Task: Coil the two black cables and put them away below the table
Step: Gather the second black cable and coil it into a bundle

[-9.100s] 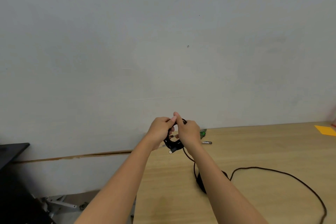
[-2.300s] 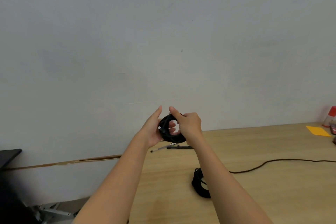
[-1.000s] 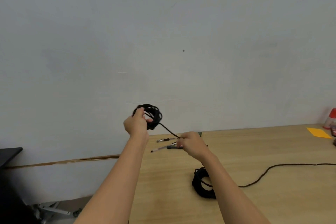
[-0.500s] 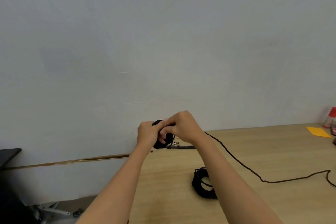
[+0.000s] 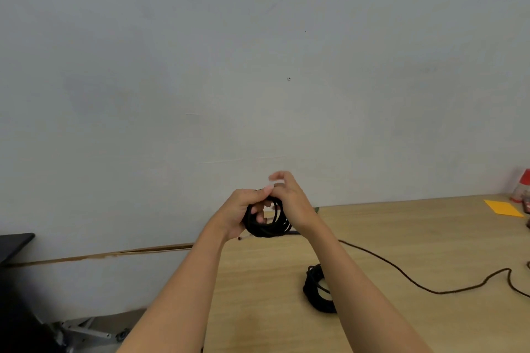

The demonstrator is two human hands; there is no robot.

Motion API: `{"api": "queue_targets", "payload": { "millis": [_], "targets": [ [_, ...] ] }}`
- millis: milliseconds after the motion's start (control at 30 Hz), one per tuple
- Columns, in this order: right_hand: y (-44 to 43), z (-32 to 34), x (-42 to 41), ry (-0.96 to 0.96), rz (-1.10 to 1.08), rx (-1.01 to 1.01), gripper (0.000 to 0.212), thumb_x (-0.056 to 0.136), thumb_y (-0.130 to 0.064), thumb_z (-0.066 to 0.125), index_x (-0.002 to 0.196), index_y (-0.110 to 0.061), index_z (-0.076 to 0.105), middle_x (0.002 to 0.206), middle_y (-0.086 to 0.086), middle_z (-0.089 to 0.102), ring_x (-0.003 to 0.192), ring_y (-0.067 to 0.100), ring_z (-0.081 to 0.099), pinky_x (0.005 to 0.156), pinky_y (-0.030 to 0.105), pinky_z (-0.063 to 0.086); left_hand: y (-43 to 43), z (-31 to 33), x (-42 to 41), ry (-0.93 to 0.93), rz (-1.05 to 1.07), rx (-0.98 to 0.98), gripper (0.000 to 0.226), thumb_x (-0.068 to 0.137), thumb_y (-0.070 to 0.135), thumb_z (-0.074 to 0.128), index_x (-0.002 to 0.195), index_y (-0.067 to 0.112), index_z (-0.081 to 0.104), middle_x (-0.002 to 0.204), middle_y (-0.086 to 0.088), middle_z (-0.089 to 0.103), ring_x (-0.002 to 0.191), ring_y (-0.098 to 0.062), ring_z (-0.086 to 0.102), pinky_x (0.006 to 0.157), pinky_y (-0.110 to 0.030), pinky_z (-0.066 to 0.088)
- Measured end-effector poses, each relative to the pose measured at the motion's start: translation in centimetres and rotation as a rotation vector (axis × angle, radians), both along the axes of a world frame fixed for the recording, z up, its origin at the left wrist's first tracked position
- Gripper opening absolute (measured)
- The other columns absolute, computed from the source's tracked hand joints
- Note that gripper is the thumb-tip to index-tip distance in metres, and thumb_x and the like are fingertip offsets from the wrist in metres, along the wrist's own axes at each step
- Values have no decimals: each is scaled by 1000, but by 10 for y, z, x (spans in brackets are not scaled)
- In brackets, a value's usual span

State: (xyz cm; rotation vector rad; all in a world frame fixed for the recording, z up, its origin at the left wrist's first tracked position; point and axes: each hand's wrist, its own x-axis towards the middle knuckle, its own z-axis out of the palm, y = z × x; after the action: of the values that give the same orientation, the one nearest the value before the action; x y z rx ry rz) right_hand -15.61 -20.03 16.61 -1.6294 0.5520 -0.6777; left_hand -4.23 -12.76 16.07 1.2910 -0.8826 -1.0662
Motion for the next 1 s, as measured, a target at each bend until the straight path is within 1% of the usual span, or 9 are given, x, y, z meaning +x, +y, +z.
{"api": "queue_targets", "payload": {
  "millis": [67,167,300,433,533,633,700,800,1000],
  "targets": [
    [0,7,-3,63,28,48,24,93,-21,40,113,-10,47,86,14,61,76,24,61,74,34,50,0,0,-2,-13,22,-15,37,85,32,59,64,3,56,38,3,32,34,-12,40,47,-24,40],
    [2,10,-5,191,49,56,48,97,-41,34,85,-3,61,73,14,68,64,21,65,70,30,51,-1,1,-2,-70,93,-10,41,88,35,58,61,4,52,36,3,32,33,-13,38,45,-22,38],
    [5,4,5,189,-172,68,56,95,-49,41,72,-3,63,56,5,62,50,18,60,57,26,48,-4,5,-8,-116,123,28,41,88,37,59,69,1,58,39,3,34,35,-12,37,45,-24,37],
    [4,5,10,174,-401,-16,50,91,-43,46,61,-4,50,56,11,52,44,23,54,53,31,44,-8,2,-12,174,204,31,61,89,66,32,94,10,56,59,-5,51,55,-17,52,55,-29,47],
    [5,16,10,56,-489,117,45,92,-39,45,63,-4,48,54,9,49,35,17,53,52,30,41,-10,-17,-8,370,76,376,86,85,75,4,76,8,57,57,-6,52,51,-20,53,52,-26,41],
    [7,26,13,-90,-437,311,42,93,-36,46,63,-6,45,50,5,42,29,14,48,54,29,41,-12,-40,-29,443,-266,657,91,86,72,13,83,-6,60,63,-12,59,49,-21,55,45,-20,38],
    [9,29,15,-139,-388,370,42,93,-35,47,61,-8,43,48,3,38,26,12,43,56,31,41,-17,-39,-44,578,-288,507,69,89,56,34,77,-4,65,65,-10,62,51,-18,57,49,-21,41],
    [11,33,10,-133,-323,422,39,92,-33,48,62,-10,42,50,1,36,27,11,34,42,21,34,-26,-24,-41,849,8,187,27,91,9,43,69,5,58,58,-4,58,47,-14,53,51,-19,41],
    [-2,36,-9,-37,-352,406,32,91,-34,48,69,-11,42,55,1,40,44,15,30,50,24,28,-32,-17,2,1037,565,82,28,95,-12,22,82,-8,46,76,-16,45,62,-20,41,52,-23,40]
  ]
}}
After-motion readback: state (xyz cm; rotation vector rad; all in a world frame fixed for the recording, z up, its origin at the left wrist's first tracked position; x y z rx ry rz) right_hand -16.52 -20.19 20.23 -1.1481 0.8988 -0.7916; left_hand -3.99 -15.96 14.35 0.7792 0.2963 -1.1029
